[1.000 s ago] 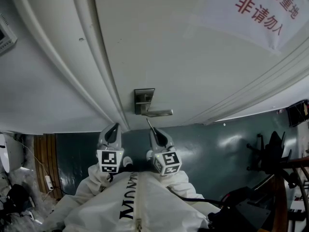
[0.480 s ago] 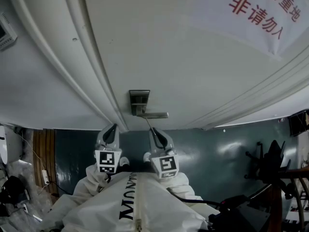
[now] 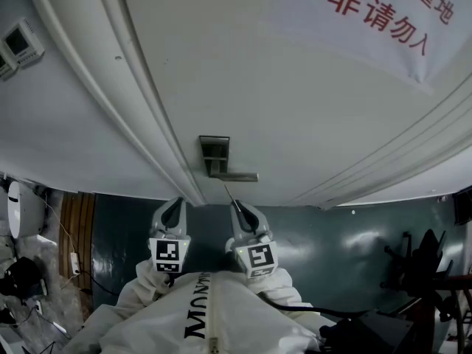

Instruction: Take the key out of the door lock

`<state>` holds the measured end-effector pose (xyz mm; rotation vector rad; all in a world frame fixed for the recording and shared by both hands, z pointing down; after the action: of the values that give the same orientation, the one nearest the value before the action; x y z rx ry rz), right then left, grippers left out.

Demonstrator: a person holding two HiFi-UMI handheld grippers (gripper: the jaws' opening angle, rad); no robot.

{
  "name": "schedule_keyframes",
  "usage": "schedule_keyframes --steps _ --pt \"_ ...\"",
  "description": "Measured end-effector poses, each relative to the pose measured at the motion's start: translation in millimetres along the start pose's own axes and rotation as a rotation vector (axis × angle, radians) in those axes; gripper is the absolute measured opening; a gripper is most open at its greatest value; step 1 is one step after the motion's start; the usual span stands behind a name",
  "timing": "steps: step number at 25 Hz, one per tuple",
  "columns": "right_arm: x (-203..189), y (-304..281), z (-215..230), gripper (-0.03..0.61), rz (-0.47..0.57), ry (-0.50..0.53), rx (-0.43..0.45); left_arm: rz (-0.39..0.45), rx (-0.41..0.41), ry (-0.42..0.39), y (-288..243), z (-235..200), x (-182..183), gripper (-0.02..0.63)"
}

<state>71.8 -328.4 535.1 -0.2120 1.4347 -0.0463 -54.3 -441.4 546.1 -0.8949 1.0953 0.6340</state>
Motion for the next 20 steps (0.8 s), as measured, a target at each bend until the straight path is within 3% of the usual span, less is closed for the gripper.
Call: schedule_keyframes --steps 6,13,20 --pt "-10 30 -38 0.015 0.012 0.003 -0.086 0.058 -0.027 -0.01 53 -9 -17 0.0" --pt "-20 83 -107 0.015 0.012 0.012 -0.185 0.08 -0.067 0.043 129 -19 -59 0.0" --pt "-17 128 -143 0.015 0.013 0.023 -0.234 0.109 -0.101 0.057 179 -8 -65 0.0"
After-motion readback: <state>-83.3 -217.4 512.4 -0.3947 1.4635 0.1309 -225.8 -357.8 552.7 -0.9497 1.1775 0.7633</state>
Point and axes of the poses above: the fingertips, and each gripper's own axes: y backward along the fingers, z to its right, x out of its top, the point moved 4 cm from there along y, backward along the fingers, and after that the axes turned 2 degrees about -y, right-handed, at the moved point
